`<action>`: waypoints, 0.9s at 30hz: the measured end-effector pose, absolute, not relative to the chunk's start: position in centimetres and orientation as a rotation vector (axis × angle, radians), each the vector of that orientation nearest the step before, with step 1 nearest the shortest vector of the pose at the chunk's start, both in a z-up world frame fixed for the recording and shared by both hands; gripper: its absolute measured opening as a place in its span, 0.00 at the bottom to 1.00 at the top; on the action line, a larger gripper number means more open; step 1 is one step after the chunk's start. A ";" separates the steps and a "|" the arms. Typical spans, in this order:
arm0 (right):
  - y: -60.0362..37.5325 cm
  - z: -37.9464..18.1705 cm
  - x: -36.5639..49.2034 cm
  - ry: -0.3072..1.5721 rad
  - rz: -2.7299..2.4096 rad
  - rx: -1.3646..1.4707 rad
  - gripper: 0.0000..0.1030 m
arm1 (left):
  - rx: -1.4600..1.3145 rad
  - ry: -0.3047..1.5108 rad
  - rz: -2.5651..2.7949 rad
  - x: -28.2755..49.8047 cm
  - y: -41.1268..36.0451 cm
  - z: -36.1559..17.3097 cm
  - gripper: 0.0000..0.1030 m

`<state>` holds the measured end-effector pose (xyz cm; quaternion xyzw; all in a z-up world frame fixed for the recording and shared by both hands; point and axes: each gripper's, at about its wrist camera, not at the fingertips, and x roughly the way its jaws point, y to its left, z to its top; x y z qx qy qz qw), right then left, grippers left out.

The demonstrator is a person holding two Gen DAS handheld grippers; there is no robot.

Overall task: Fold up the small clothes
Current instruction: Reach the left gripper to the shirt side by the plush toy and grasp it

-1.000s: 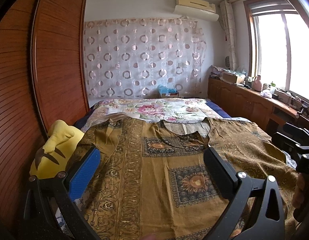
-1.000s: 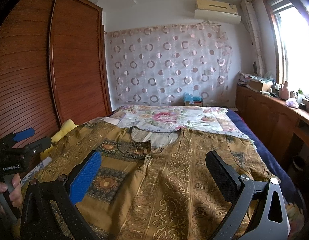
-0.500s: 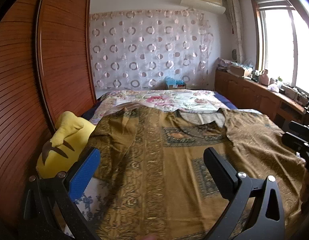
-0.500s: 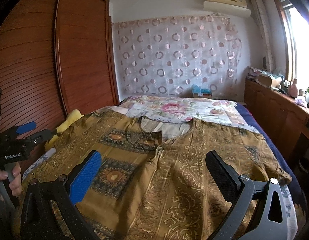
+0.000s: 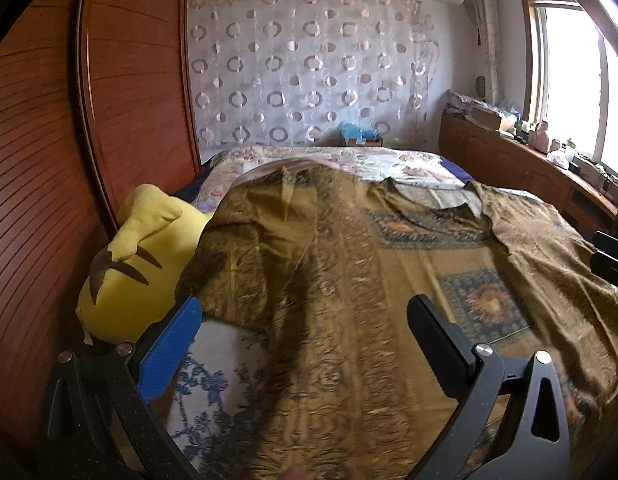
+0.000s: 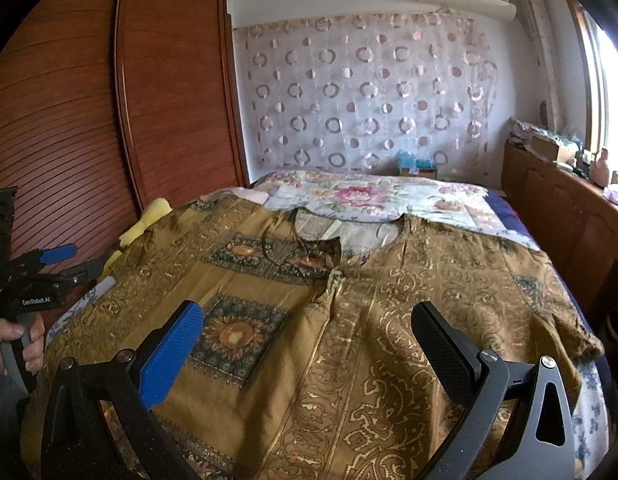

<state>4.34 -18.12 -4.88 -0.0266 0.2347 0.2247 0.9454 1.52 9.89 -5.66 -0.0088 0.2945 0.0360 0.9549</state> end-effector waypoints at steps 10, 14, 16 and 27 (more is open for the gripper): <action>-17.5 -5.6 4.7 0.565 0.496 -0.084 1.00 | -0.034 0.640 0.077 1.9 13.6 -6.9 0.86; -17.4 -5.6 4.4 0.594 0.507 -0.101 1.00 | -0.044 0.680 0.071 3.1 15.2 -7.3 0.73; -17.4 -5.4 4.2 0.599 0.512 -0.105 1.00 | -0.045 0.715 0.079 4.1 16.0 -7.6 0.68; -16.9 -4.6 3.6 0.594 0.567 -0.144 1.00 | -0.062 0.851 0.076 7.7 18.6 -9.6 0.41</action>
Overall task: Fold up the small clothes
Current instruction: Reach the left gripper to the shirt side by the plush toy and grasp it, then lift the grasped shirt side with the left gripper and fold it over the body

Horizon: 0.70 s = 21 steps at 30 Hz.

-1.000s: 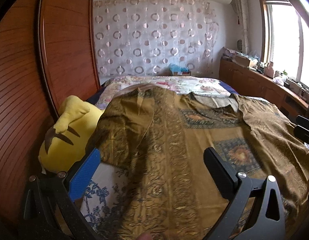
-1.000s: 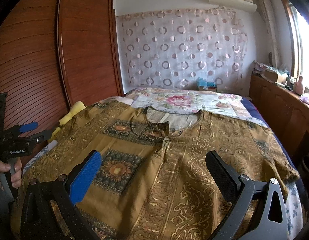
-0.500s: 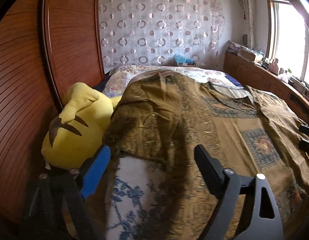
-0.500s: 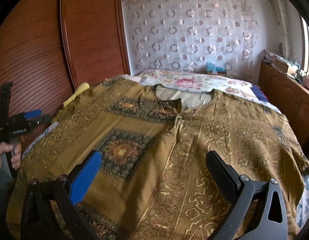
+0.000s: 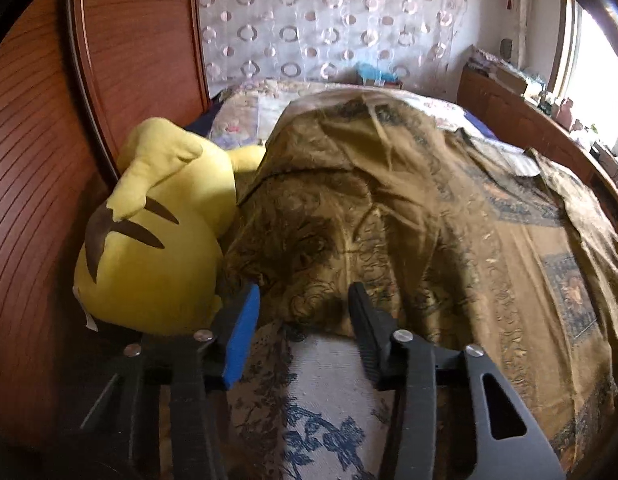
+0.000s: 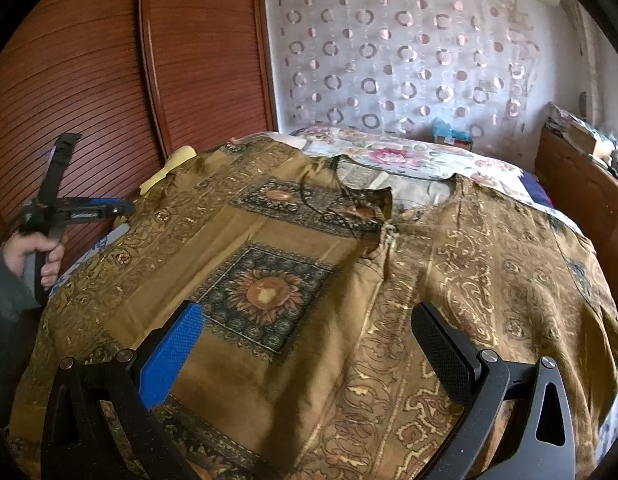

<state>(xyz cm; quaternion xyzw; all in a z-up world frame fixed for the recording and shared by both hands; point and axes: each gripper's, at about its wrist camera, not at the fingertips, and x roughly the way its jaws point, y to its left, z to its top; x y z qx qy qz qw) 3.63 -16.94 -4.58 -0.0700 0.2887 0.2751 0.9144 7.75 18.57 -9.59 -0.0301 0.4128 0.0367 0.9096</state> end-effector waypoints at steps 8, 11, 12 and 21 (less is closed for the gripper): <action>-16.6 -4.7 3.5 0.596 0.582 -0.155 1.00 | -0.049 0.840 0.061 7.8 18.4 -9.5 0.05; -16.6 -4.7 4.2 0.598 0.576 -0.146 1.00 | -0.057 0.788 0.059 7.5 18.2 -8.0 0.04; -16.7 -4.7 4.4 0.597 0.574 -0.144 1.00 | -0.056 0.770 0.058 7.3 18.0 -7.3 0.04; -17.2 -4.5 4.8 0.590 0.557 -0.124 1.00 | -0.002 0.660 -0.063 7.9 12.8 -2.4 0.04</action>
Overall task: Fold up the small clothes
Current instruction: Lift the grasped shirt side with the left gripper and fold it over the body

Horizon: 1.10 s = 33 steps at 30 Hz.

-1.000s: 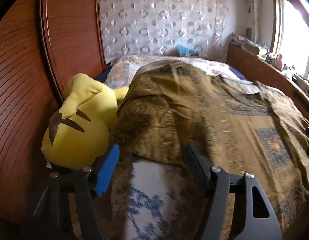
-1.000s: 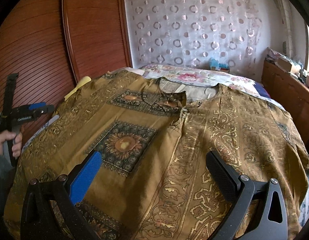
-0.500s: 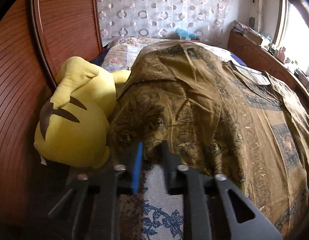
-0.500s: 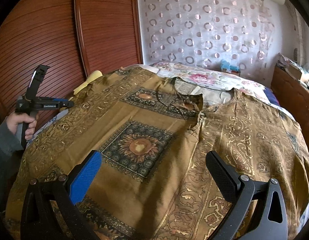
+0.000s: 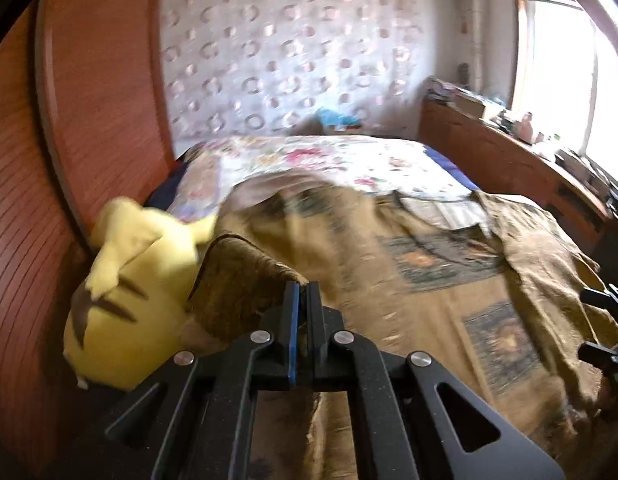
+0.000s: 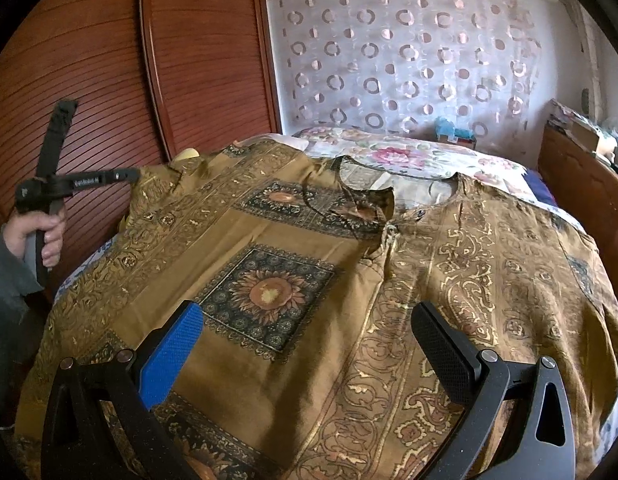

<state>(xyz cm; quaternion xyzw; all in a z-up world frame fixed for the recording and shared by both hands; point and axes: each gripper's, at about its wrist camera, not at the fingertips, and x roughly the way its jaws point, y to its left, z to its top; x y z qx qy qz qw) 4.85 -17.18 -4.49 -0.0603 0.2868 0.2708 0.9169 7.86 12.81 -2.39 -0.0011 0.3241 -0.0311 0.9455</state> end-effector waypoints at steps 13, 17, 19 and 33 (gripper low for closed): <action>-17.8 -4.6 4.8 0.600 0.559 -0.114 1.00 | 0.054 0.682 -0.193 5.8 6.4 -3.1 0.13; -17.7 -4.5 5.1 0.606 0.566 -0.118 1.00 | 0.041 0.650 -0.159 5.0 7.5 -2.6 0.40; -17.5 -4.4 5.2 0.602 0.572 -0.127 1.00 | 0.023 0.645 -0.150 4.9 8.4 -2.6 0.42; -13.6 -2.2 9.9 0.574 0.699 -0.180 0.80 | -0.090 0.753 -0.023 8.6 14.5 -6.5 0.65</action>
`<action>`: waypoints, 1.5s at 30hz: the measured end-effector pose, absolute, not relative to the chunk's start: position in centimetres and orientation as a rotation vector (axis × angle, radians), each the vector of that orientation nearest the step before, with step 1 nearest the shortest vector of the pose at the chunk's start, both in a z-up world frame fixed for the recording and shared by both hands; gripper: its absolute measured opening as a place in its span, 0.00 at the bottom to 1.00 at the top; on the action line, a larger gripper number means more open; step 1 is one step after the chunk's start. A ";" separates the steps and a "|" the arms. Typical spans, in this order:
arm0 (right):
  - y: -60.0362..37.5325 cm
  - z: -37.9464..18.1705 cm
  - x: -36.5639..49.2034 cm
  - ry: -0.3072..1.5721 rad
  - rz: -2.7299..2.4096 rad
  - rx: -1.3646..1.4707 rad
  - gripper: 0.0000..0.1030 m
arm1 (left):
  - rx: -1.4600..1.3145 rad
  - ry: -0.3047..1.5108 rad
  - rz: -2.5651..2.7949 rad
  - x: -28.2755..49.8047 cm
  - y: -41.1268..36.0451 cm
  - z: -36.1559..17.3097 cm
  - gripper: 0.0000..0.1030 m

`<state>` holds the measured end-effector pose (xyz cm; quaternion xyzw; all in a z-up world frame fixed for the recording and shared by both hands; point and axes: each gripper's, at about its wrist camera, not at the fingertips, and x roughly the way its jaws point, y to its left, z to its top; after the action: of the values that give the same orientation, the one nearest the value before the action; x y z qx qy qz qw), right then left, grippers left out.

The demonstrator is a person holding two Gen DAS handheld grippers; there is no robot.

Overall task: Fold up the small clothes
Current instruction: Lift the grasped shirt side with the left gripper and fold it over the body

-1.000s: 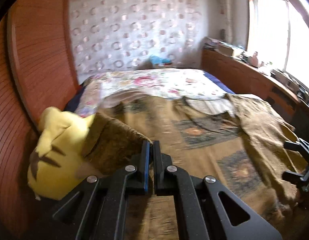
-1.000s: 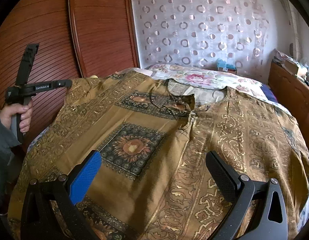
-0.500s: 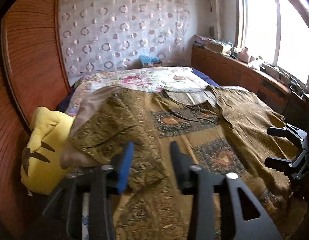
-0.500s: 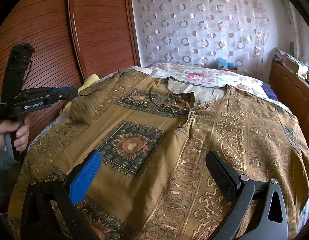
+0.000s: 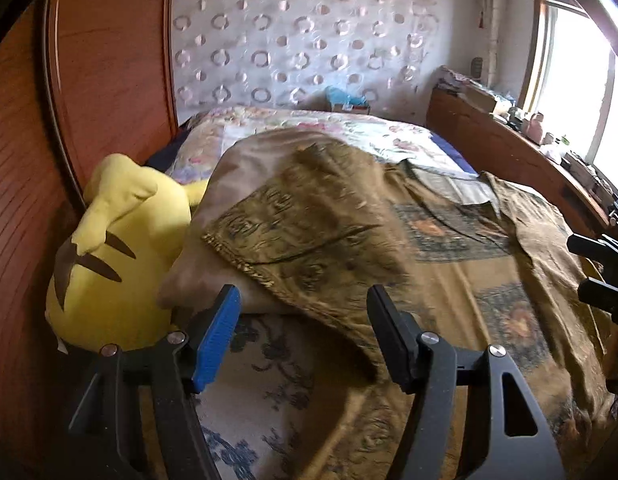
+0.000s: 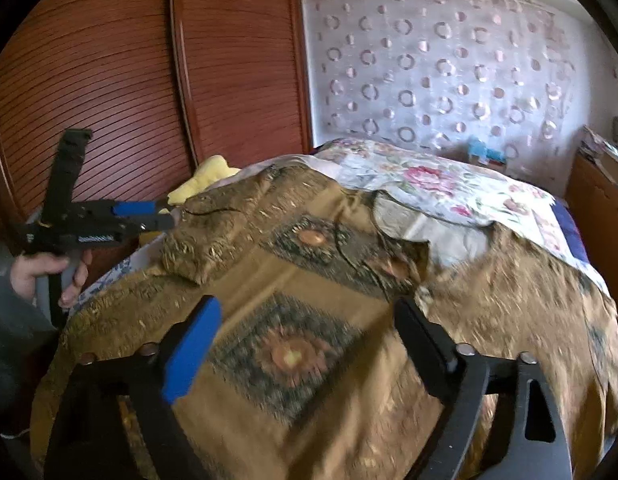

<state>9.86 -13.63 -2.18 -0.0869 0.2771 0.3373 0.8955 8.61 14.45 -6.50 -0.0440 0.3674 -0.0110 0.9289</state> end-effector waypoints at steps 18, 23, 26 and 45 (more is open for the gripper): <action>-9.1 -5.2 13.5 0.672 0.763 -0.189 0.73 | -0.115 0.850 -0.018 12.1 15.8 -8.7 0.28; -9.3 -5.5 13.7 0.678 0.765 -0.171 0.73 | -0.095 0.835 -0.061 12.2 15.0 -8.1 0.04; -9.8 -5.2 13.5 0.675 0.761 -0.159 0.73 | -0.079 0.790 -0.081 12.0 13.9 -6.7 0.04; -16.4 -4.7 12.8 0.639 0.657 -0.038 0.73 | 0.042 0.676 -0.257 14.2 4.2 -0.4 0.32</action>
<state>12.81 -16.42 -4.74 -0.0183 0.3085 0.3171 0.8966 14.15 4.20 -0.43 0.0205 0.3308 -0.1257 0.9351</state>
